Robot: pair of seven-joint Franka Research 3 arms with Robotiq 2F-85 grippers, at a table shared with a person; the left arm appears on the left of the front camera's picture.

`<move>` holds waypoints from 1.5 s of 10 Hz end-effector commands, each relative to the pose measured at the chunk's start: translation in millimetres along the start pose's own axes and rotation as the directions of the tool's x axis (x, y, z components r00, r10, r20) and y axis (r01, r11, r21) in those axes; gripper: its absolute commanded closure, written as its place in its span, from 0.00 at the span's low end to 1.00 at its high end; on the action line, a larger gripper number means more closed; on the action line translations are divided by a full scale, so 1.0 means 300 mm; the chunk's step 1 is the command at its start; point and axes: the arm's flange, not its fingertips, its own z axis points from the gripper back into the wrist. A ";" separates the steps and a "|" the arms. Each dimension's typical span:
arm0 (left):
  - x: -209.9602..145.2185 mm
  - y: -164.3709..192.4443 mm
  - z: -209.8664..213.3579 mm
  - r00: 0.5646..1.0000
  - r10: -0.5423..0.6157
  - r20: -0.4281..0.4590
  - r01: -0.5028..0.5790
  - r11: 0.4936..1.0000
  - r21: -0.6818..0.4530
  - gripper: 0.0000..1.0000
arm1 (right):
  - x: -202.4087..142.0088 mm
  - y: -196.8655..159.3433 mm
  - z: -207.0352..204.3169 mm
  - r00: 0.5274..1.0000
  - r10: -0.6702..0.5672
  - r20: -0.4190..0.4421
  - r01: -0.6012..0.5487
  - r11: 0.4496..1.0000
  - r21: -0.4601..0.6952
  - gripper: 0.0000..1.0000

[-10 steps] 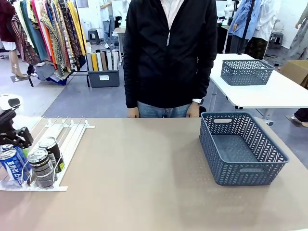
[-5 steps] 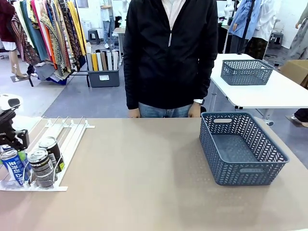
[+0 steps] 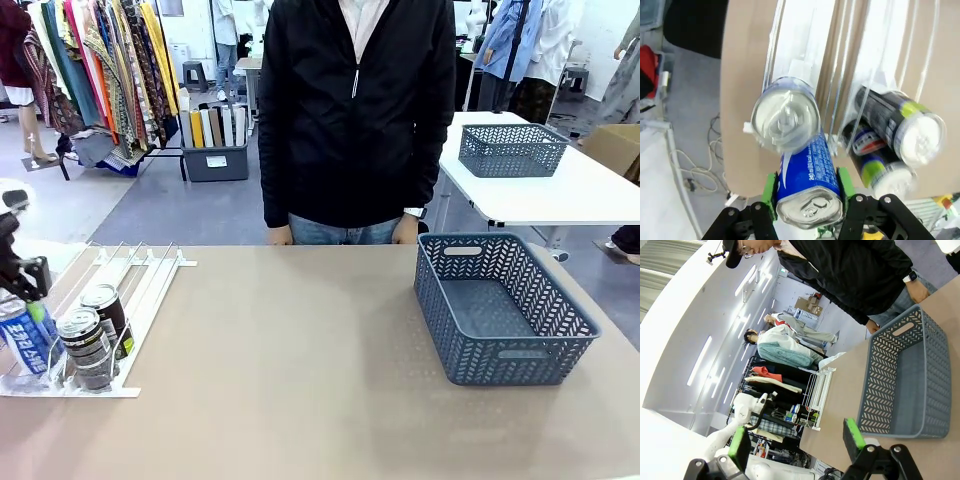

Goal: Retrieve and store the cans from the dispenser.
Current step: Pick up one can from the Automatic Can Dispenser and place it in the middle of the table.

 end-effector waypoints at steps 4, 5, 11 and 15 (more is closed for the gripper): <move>-0.306 0.096 0.520 0.960 -0.134 0.247 0.150 0.988 -0.045 1.00 | 0.018 0.012 -0.003 1.000 0.010 0.019 -0.010 1.000 0.017 0.00; -0.362 0.128 0.556 0.941 -0.118 0.318 0.144 0.988 -0.059 1.00 | 0.018 0.012 -0.003 1.000 0.010 0.019 -0.010 1.000 0.017 0.00; -0.429 0.169 0.596 0.943 -0.067 0.326 0.099 0.992 -0.083 1.00 | 0.018 0.012 -0.003 1.000 0.010 0.019 -0.010 1.000 0.017 0.00; -0.098 -0.516 0.574 0.893 -0.291 0.344 0.345 0.933 -0.105 1.00 | 0.018 0.012 -0.003 1.000 0.010 0.019 -0.010 1.000 0.017 0.00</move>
